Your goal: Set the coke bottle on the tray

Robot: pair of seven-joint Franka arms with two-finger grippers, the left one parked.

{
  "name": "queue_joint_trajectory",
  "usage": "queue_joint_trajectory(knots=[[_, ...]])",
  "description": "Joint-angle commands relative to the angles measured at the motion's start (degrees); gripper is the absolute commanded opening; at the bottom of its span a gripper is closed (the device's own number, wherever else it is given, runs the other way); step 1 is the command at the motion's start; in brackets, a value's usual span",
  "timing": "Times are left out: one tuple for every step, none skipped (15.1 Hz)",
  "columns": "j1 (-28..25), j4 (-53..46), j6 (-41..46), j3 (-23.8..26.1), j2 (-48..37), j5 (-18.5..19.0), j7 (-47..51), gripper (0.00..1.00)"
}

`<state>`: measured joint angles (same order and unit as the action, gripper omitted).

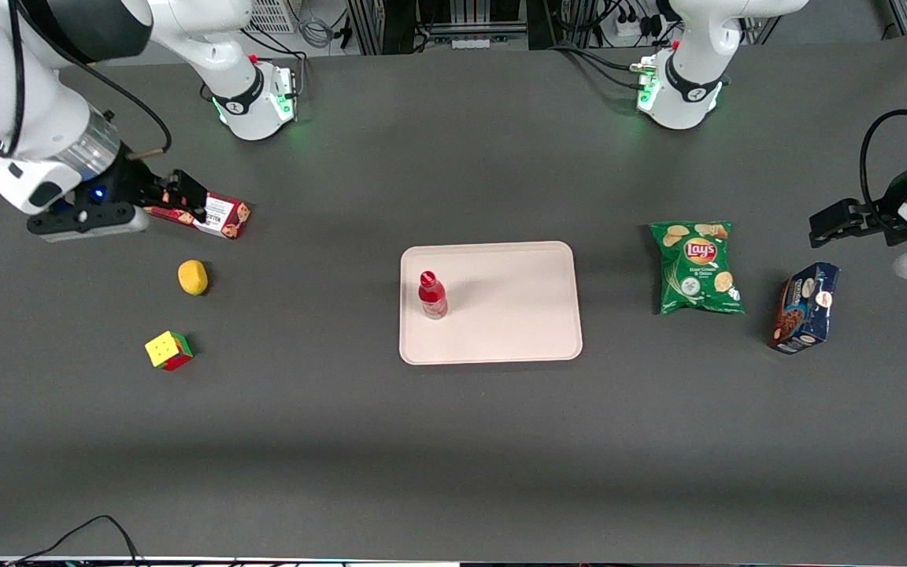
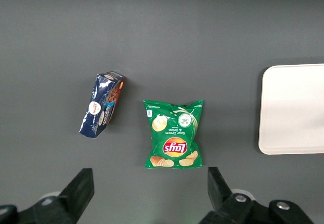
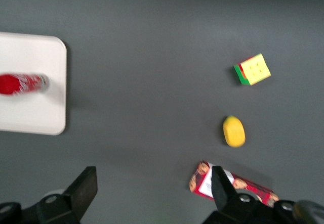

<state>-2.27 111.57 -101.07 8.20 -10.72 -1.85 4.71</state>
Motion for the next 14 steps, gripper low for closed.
queue_joint_trajectory(knots=[[-0.4,6.0,-0.3,-3.2,-5.0,-1.2,-5.7,1.00],[-0.3,6.0,-0.3,-3.5,-5.0,-0.9,-6.2,1.00],[-0.3,5.9,-0.3,-4.7,-5.0,-0.8,-7.2,1.00],[-0.3,5.9,-0.2,-6.1,-5.2,-0.8,-8.2,1.00],[-0.3,5.8,0.5,-7.3,-5.8,-0.8,-9.2,1.00],[-0.4,5.6,1.1,-7.8,-6.1,-0.8,-9.3,1.00],[-0.5,5.5,1.5,-7.8,-6.1,-0.8,-9.3,1.00],[-0.5,5.5,1.8,-7.8,-6.2,-0.8,-9.0,1.00],[-0.5,5.0,2.0,-7.8,-6.1,-0.8,-8.8,1.00],[-0.5,4.4,2.6,-7.8,-5.8,-0.8,-8.7,1.00],[-0.6,3.2,2.9,-7.8,-5.4,-0.8,-8.7,1.00],[-0.6,2.3,3.4,-7.8,-5.1,-0.7,-8.8,1.00],[-0.6,1.1,4.4,-7.8,-4.3,-0.3,-8.9,1.00],[-0.7,0.1,5.6,-7.8,-3.8,0.5,-8.9,1.00]])
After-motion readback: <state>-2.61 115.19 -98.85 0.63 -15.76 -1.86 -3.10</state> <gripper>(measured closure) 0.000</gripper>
